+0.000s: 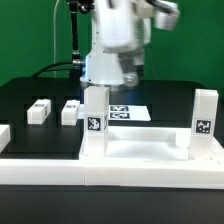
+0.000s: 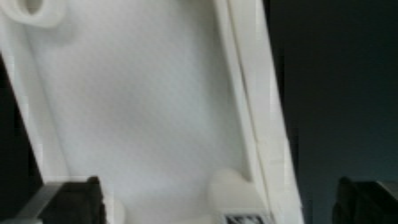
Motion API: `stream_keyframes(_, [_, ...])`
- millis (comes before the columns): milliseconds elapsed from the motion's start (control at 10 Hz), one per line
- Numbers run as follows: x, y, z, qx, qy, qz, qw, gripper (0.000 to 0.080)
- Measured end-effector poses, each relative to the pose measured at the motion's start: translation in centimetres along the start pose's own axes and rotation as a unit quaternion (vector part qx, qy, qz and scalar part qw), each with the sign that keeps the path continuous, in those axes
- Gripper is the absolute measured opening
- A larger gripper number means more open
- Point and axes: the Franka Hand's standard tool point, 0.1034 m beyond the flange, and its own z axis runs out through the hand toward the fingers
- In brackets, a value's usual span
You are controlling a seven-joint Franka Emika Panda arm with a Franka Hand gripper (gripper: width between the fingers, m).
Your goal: Assemble desk
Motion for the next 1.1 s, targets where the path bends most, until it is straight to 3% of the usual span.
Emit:
stream_keyframes(100, [-0.5,0.9,0.6,-0.014,0.001,-0.005,1.000,0.0649])
stream_keyframes(200, [-0.5,1.0,0.6,-0.019,0.000,-0.005,1.000,0.0649])
stream_keyframes(600, [-0.4,1.0,0.8,-0.017,0.001,-0.007,1.000,0.0649])
stream_keyframes(700, [0.6,1.9,2.2,0.008,0.016,-0.025,1.000,0.0649])
stream_keyframes(800, [1.7,3.9,4.1,0.016,0.033,-0.033,0.999,0.0649])
stream_keyframes(900, [2.4,5.3,5.6,0.016,0.042,-0.046,0.998,0.0649])
stream_keyframes(1100, [3.5,7.0,8.0,-0.003,0.049,-0.049,0.998,0.0649])
